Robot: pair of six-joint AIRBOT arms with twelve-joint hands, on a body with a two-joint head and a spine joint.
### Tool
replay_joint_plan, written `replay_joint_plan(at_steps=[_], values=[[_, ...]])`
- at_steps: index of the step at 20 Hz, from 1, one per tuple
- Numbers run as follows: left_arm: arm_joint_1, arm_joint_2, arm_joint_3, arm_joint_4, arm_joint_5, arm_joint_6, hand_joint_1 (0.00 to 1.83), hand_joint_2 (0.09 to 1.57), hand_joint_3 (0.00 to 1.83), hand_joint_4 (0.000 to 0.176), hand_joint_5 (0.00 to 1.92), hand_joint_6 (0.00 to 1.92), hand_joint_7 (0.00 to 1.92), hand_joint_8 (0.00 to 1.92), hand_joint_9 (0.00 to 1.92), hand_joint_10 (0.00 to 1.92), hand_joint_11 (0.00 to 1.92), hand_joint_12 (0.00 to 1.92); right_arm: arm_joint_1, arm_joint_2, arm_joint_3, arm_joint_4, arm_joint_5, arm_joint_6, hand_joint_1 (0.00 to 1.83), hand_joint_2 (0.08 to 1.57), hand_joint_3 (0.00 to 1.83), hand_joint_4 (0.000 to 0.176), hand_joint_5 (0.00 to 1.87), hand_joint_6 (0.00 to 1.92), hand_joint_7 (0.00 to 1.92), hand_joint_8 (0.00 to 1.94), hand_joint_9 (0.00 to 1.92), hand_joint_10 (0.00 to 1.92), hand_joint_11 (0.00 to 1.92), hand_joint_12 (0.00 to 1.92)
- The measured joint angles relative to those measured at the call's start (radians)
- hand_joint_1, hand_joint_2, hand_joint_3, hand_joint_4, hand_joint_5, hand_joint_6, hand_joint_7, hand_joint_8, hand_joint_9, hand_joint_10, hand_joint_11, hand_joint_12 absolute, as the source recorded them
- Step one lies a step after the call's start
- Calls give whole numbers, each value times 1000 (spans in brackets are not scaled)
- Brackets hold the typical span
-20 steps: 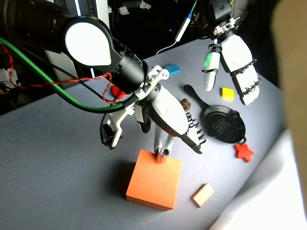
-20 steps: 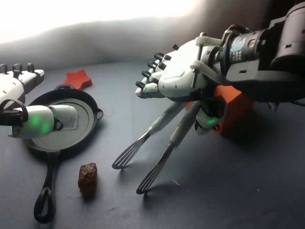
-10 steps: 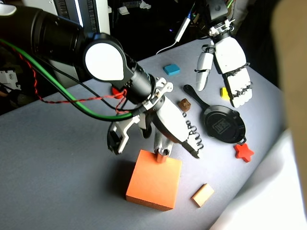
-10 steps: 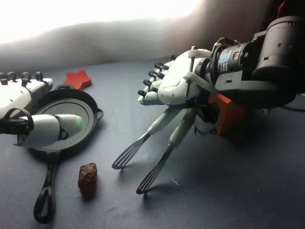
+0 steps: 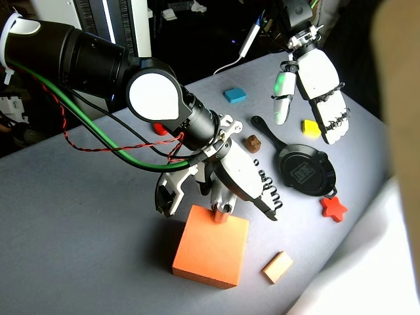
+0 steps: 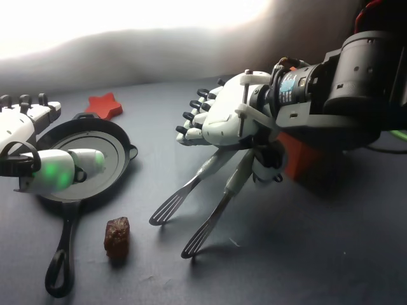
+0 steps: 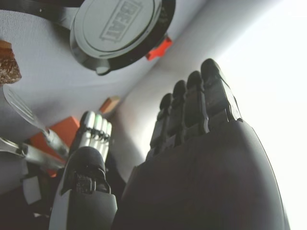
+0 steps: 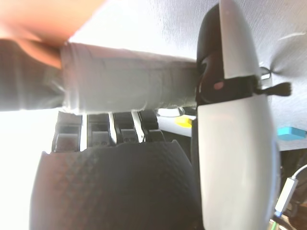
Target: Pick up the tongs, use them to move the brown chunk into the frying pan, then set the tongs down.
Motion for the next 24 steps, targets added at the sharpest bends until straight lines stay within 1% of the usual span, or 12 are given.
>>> replay_joint_plan(at_steps=[5,6,7,10,11,13,15,18,19,20,23,24], values=[[2,-4,-6,-6,-10,-2,0,1193,0,0,0,0,45,0,4,3,0,73,-6,-4,2,1,1,-1,1064,1017,34,0,17,7,22,9,13,6,0,0],[2,-4,-6,-8,-11,-3,0,1197,0,0,0,0,43,0,14,3,0,104,-6,-3,2,1,0,-1,1061,1027,37,0,31,13,39,14,30,12,18,9],[2,-4,-6,-9,-13,-3,0,1201,1,0,0,0,33,0,10,1,0,88,-6,-3,2,2,0,-1,1050,1067,3,0,73,2,93,3,83,2,3,230],[2,-4,-6,-9,-15,-3,0,1202,1,0,0,0,31,1,9,0,0,84,-8,-4,2,1,1,0,1045,1075,0,0,84,1,105,1,95,1,0,324],[2,-4,-6,-9,-15,-3,0,1204,1,0,0,0,36,1,15,2,0,127,-11,-4,2,2,0,0,1084,1081,0,0,210,33,247,21,230,39,0,708],[2,-4,-6,-9,-16,-3,0,1205,1,0,0,0,53,2,31,3,0,160,-11,-4,2,2,1,0,1118,1102,5,0,394,65,466,24,433,74,0,1235],[2,-4,-6,-9,-19,-3,0,1209,3,0,0,0,48,0,27,1,0,161,-11,-4,2,3,6,0,1136,1099,3,0,529,106,603,45,559,109,28,1375],[2,-4,-6,-9,-24,-3,0,1215,2,0,14,2,71,3,42,4,0,222,-11,-4,2,2,13,0,1049,1156,20,0,705,135,794,42,731,135,230,1361],[2,-4,-8,-9,-27,-3,0,1214,1,0,2,0,64,1,37,1,0,194,-10,-4,2,2,13,-1,1065,1163,22,0,736,142,825,45,763,144,268,1375],[2,-4,-10,-9,-29,-3,0,1209,0,0,11,2,57,0,35,0,0,205,-8,-4,2,2,12,-1,1117,1161,16,0,827,167,933,63,849,185,372,1402],[2,-4,-11,-9,-34,-4,0,1204,0,0,18,4,54,0,29,0,0,203,11,-1,2,3,7,-3,1137,1153,10,0,856,177,985,78,891,207,416,1414],[2,-4,-11,-9,-36,-6,0,1205,0,0,22,2,62,1,35,1,0,225,21,2,0,2,8,-3,1102,1215,18,0,762,1258,1043,60,904,300,483,1438]])
